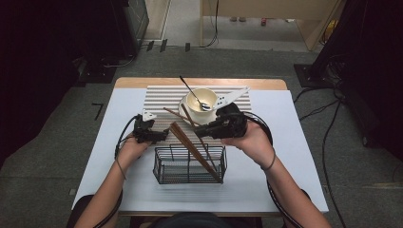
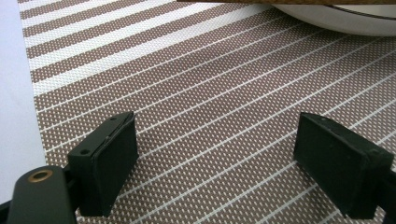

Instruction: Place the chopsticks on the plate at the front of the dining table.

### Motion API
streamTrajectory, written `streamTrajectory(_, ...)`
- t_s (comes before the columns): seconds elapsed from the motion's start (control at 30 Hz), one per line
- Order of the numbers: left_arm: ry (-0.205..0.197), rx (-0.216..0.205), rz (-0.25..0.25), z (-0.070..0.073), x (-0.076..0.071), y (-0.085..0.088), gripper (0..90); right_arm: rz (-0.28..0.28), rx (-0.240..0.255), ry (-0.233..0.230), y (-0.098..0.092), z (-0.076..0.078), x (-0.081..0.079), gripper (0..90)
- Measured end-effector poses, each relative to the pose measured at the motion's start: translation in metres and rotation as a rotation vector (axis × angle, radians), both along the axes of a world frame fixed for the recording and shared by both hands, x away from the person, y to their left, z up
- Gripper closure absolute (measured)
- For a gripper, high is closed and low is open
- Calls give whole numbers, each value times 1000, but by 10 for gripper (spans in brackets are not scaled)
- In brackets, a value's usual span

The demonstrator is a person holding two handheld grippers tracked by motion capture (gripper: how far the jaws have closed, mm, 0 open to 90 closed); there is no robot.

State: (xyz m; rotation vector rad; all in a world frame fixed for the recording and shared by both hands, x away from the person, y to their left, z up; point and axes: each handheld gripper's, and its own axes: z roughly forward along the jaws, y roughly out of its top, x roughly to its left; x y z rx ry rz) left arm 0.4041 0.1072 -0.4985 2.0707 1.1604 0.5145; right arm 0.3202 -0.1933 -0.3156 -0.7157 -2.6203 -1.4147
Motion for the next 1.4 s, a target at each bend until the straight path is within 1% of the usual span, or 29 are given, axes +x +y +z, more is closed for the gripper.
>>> streamTrajectory(0.03,0,0,0,0,0,0,140,-4,2,7,0,1,0,852)
streamTrajectory(0.07,0,0,0,0,0,0,140,-4,2,-1,0,2,1,852)
streamTrajectory(0.33,0,0,0,0,0,0,140,-10,4,-10,1,12,4,853)
streamTrajectory(0.37,0,0,1,0,0,0,140,-9,11,-18,1,15,5,853)
streamTrajectory(0.57,-1,0,1,0,0,0,140,-11,34,-19,-1,23,7,853)
streamTrajectory(0.73,0,0,1,0,0,0,140,-22,28,-18,-3,30,11,853)
streamTrajectory(1.03,-1,1,1,0,0,0,140,-33,16,-35,-3,46,16,852)
streamTrajectory(1.33,-1,3,2,0,0,0,140,-38,29,-31,-4,57,20,852)
streamTrajectory(1.4,-8,6,3,0,-1,-1,140,-42,34,-34,-5,59,21,852)
